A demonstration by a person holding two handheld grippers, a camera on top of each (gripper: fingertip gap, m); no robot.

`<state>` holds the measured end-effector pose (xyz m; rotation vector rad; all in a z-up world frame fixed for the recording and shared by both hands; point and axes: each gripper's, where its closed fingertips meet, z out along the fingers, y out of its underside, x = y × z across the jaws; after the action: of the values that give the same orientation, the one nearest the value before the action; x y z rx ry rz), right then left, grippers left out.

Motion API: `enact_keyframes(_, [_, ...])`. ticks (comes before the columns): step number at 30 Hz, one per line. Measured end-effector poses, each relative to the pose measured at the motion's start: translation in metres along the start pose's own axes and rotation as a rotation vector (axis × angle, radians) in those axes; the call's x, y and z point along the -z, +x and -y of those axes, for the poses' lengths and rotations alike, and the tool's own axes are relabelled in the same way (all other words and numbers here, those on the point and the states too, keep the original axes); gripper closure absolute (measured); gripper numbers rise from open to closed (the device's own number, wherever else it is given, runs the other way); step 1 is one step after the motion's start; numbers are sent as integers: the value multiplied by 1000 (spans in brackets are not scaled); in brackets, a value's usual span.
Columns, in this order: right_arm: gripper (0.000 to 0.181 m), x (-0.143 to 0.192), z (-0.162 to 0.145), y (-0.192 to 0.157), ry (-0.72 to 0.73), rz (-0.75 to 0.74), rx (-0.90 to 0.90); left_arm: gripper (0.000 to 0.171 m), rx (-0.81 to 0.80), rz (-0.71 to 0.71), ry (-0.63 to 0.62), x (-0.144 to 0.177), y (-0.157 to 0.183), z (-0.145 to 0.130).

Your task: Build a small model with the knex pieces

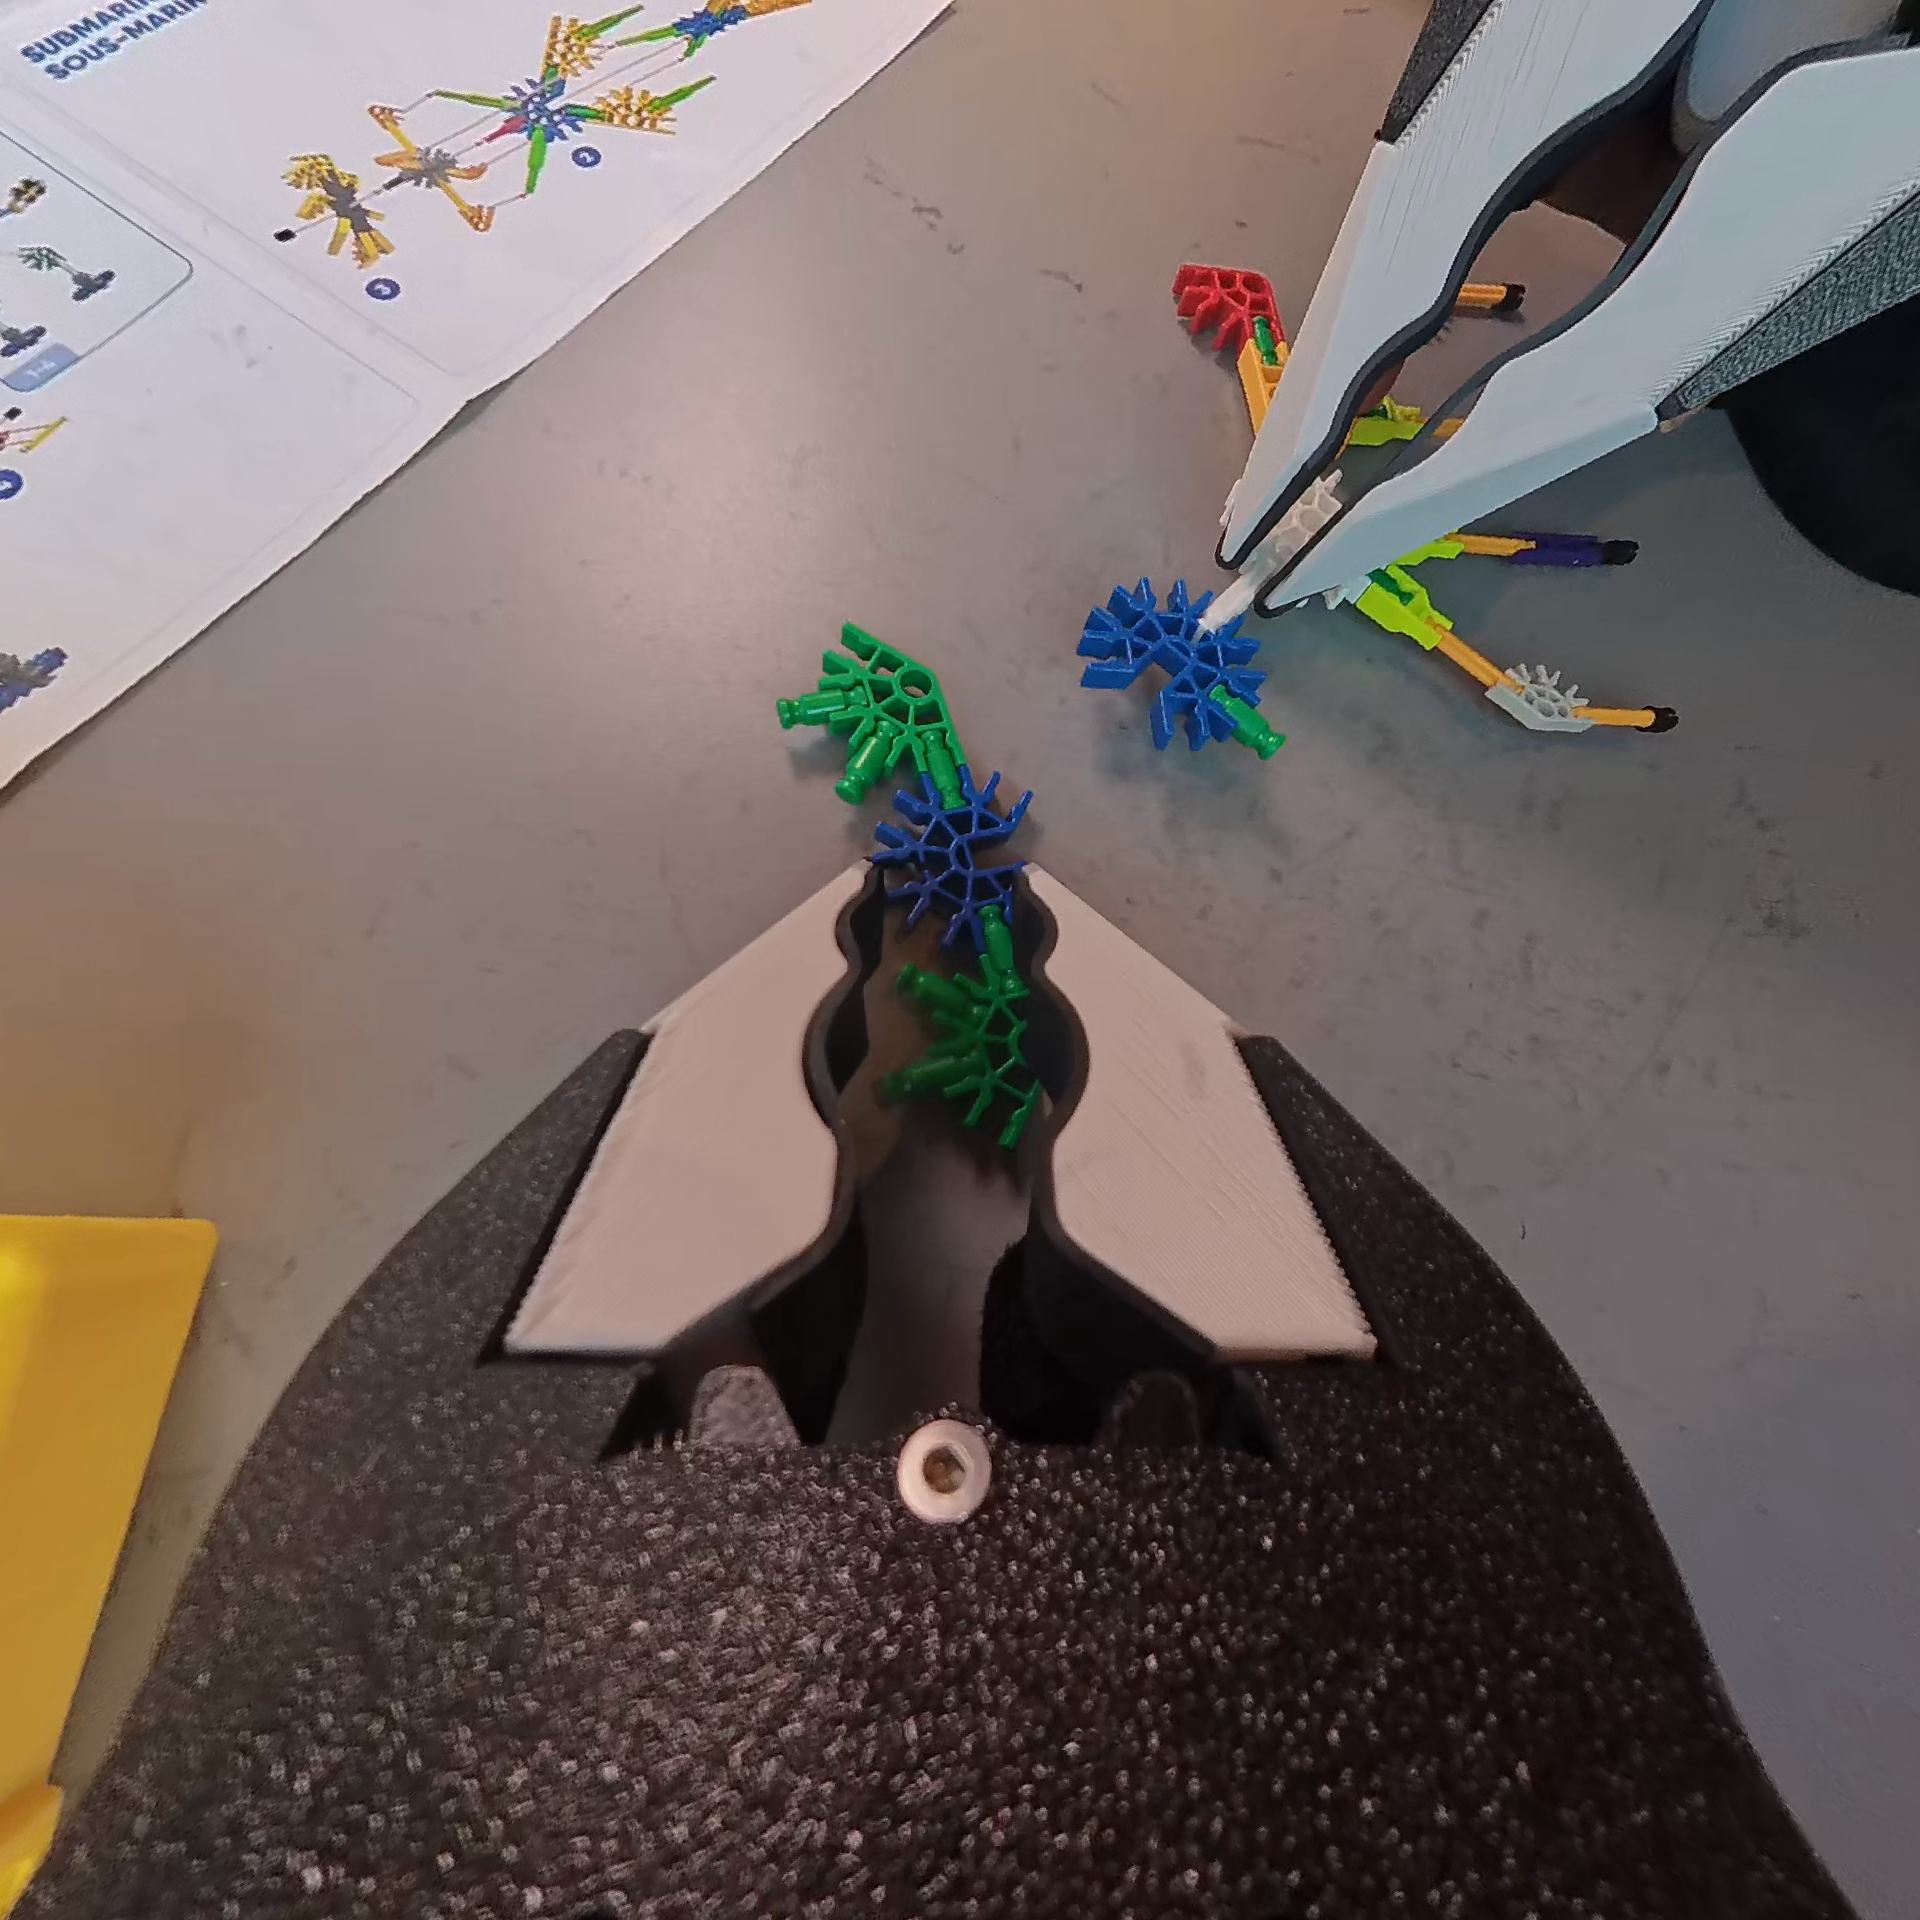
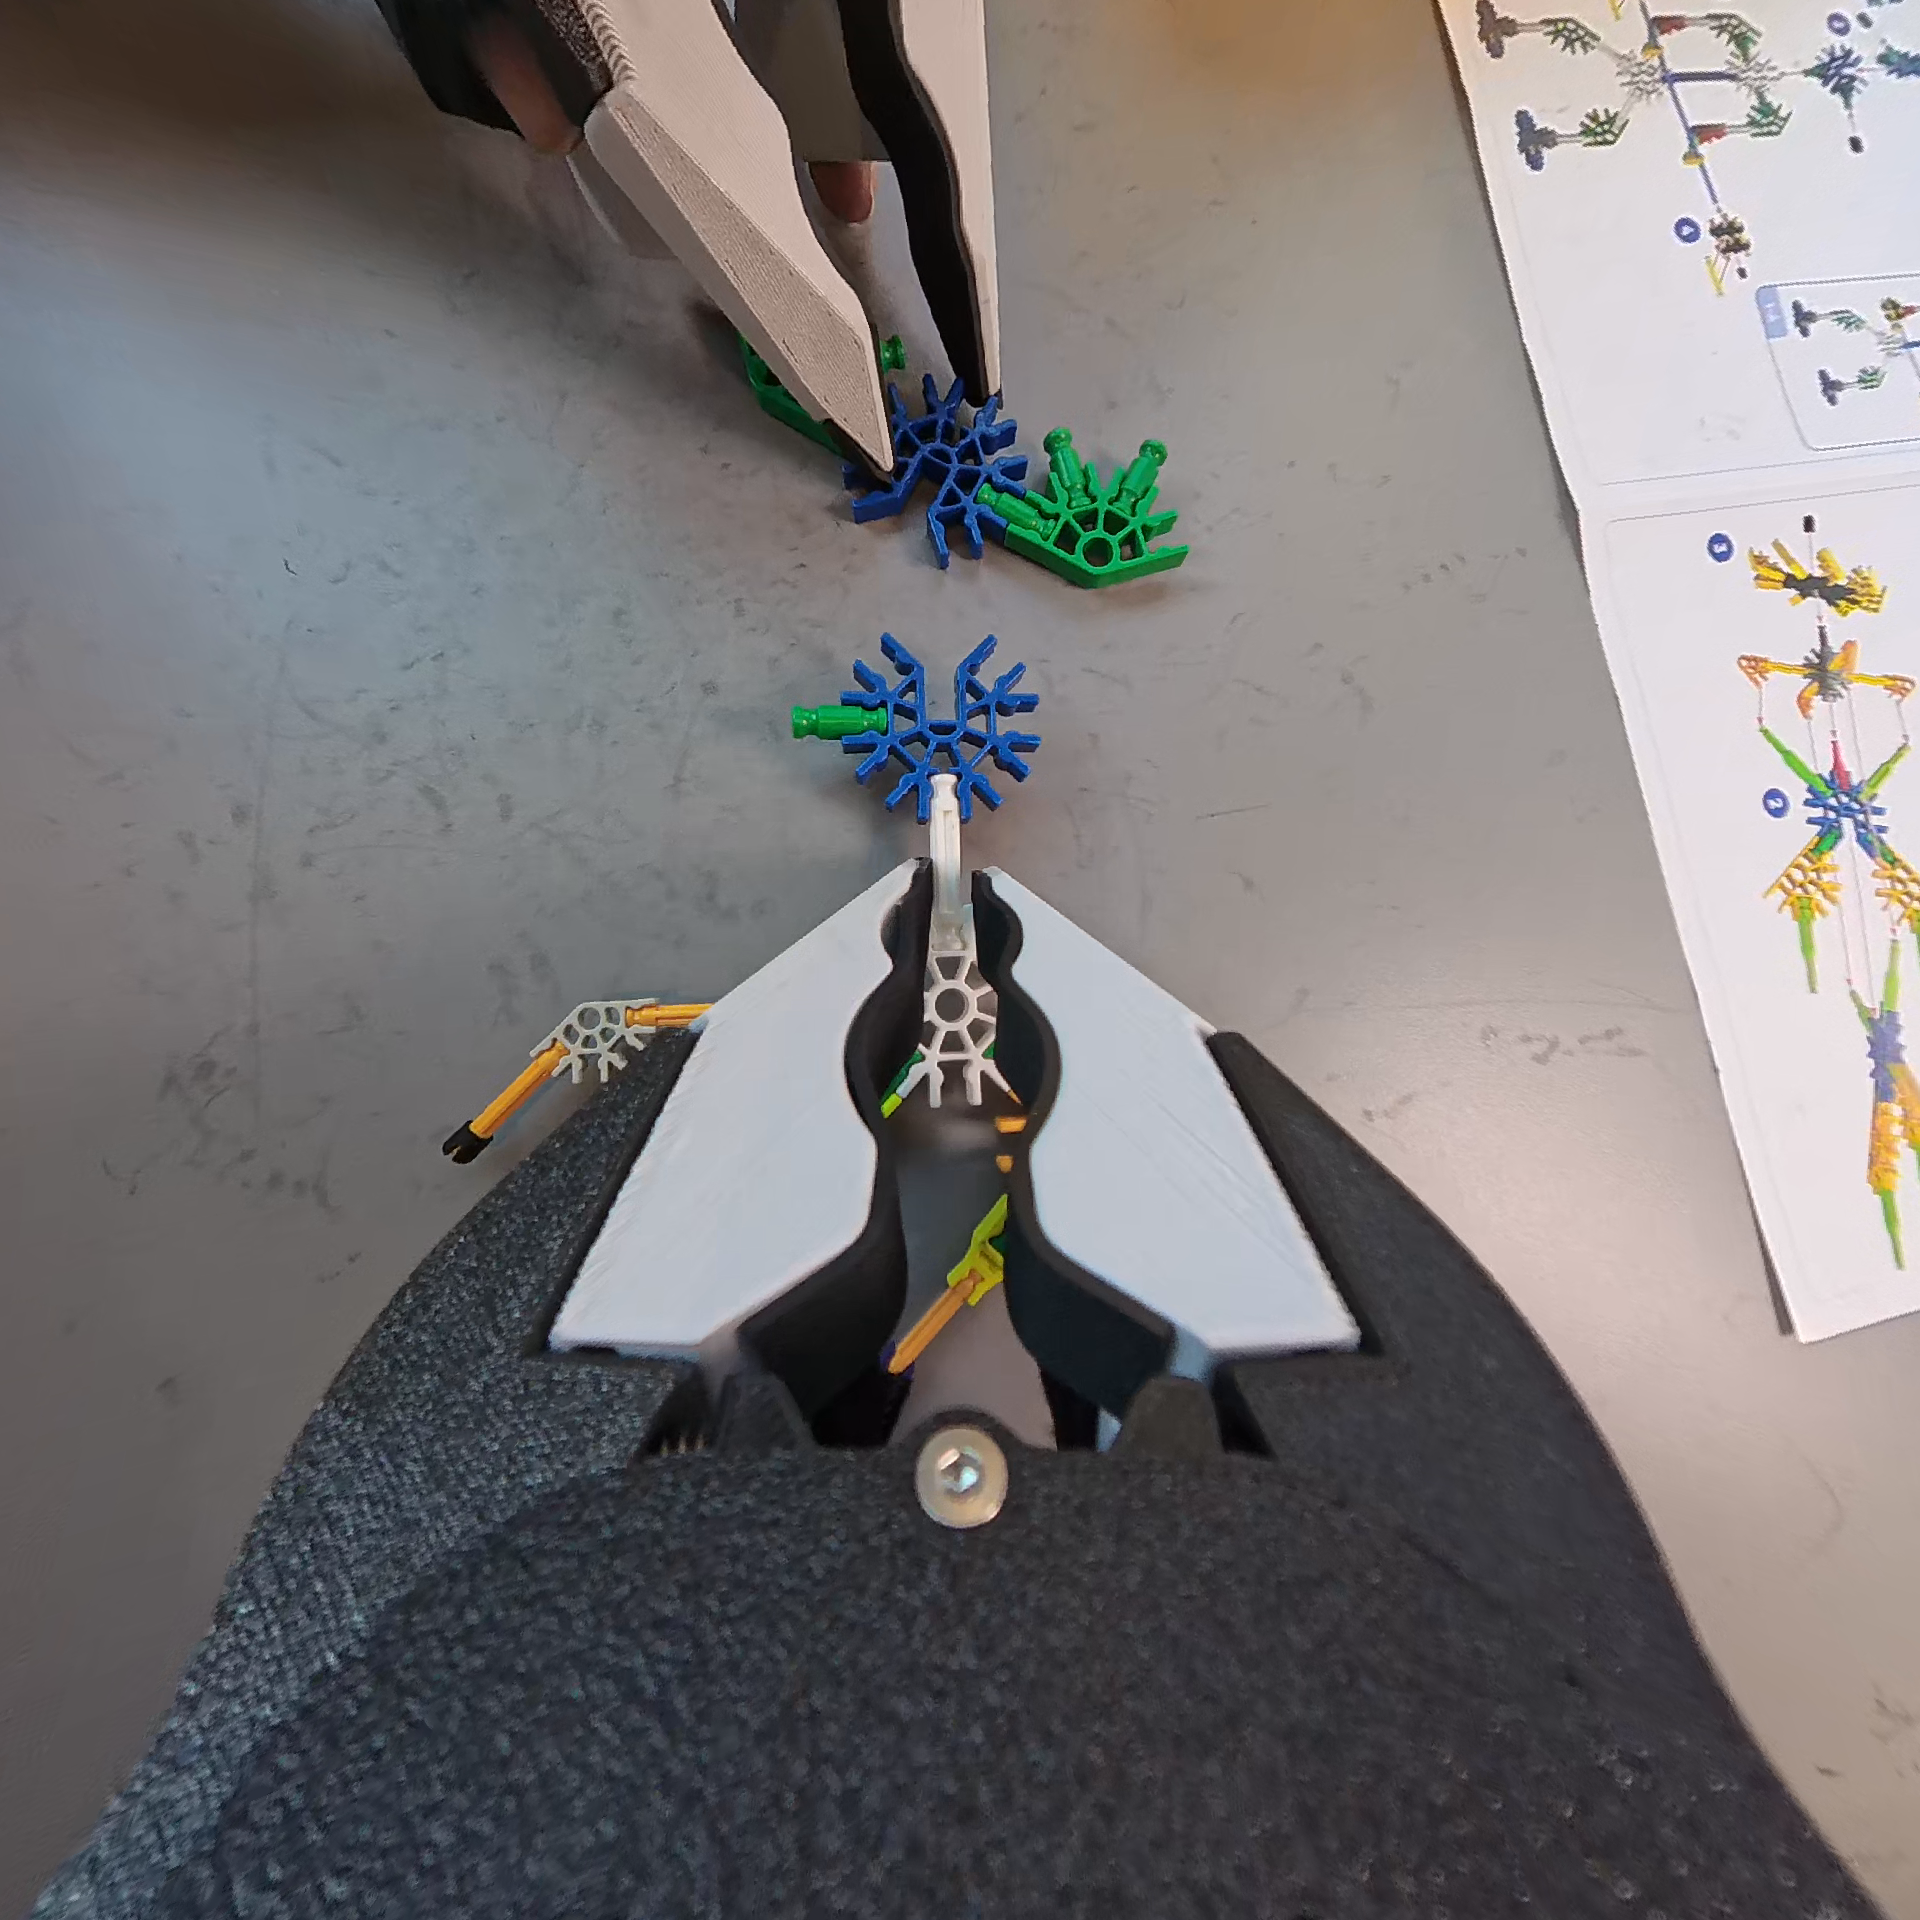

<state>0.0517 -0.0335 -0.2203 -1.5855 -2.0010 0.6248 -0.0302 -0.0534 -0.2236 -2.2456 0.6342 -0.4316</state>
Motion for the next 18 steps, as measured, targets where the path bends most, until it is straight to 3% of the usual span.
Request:
enact_keyframes(12, [181, 1, 2, 2, 16, -10, -1, 148, 7, 6, 4, 0, -2, 0])
enact_keyframes(18, [141, 29, -3, 28, 71, -52, -74, 148, 19, 32, 7, 3, -8, -1])
